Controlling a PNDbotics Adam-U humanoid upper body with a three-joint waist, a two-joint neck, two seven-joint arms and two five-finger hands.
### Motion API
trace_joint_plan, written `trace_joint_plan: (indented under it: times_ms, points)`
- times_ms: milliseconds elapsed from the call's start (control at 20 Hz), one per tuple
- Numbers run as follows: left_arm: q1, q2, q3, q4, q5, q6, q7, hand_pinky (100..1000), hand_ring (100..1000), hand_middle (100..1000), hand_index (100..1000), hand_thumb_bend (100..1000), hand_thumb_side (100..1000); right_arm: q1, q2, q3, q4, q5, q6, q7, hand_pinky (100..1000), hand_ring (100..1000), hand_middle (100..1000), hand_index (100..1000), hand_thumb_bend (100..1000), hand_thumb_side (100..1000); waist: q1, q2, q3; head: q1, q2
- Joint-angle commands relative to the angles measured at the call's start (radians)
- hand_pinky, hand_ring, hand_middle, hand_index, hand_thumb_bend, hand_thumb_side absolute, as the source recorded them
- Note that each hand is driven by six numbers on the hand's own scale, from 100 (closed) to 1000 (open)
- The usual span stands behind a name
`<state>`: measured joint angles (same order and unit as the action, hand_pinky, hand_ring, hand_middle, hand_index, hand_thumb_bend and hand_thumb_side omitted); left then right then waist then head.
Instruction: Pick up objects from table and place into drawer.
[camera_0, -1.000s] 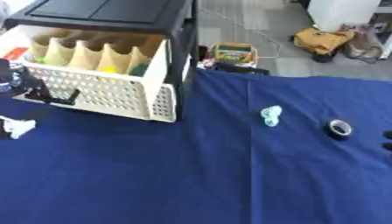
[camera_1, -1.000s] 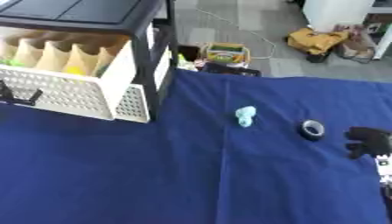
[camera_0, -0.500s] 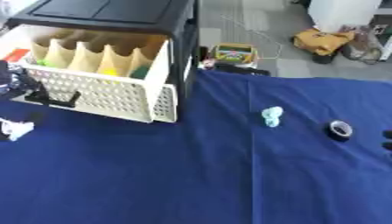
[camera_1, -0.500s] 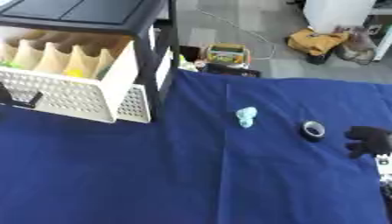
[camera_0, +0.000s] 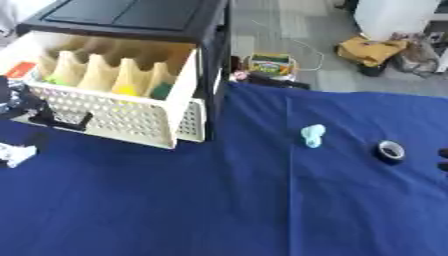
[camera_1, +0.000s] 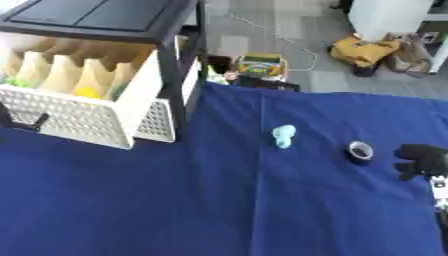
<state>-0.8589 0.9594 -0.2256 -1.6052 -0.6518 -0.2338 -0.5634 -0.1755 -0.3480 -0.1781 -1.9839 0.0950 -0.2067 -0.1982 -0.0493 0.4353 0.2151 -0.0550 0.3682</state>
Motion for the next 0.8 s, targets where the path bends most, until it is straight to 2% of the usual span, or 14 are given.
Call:
trace_joint_plan:
  times_ms: [50,250,400,550,800]
  points:
    - [-0.005,0.038,0.017,-0.025,0.04,0.004,0.005,197,100,100,852,100,322,-0.003,-0.02,-0.009,-0.016,-0.005,-0.001,0.0,661,722,391,710,149,882,0.004,-0.028,0.0,-0.003,-0.004]
    - [0.004,0.043,0.03,-0.067,0.104,0.016,-0.001,199,100,100,894,100,313,-0.002,-0.019,-0.009,-0.016,-0.004,-0.001,0.0,662,722,391,710,150,883,0.004,-0.027,-0.004,-0.011,-0.001]
    - [0.011,0.05,0.04,-0.092,0.138,0.033,-0.009,195,100,100,983,100,313,-0.003,-0.017,-0.008,-0.016,-0.004,-0.001,0.0,662,722,391,709,150,883,0.004,-0.027,-0.006,-0.012,-0.002]
    - [0.021,0.051,0.042,-0.103,0.158,0.042,-0.025,183,100,100,992,100,314,-0.003,-0.016,-0.008,-0.016,-0.004,-0.001,0.0,662,722,391,709,151,883,0.002,-0.027,-0.007,-0.013,-0.004]
    - [0.029,0.055,0.06,-0.14,0.201,0.046,-0.039,189,100,100,942,100,303,-0.002,-0.015,-0.009,-0.016,-0.002,-0.002,-0.001,662,722,391,709,153,882,0.002,-0.026,-0.009,-0.017,-0.001]
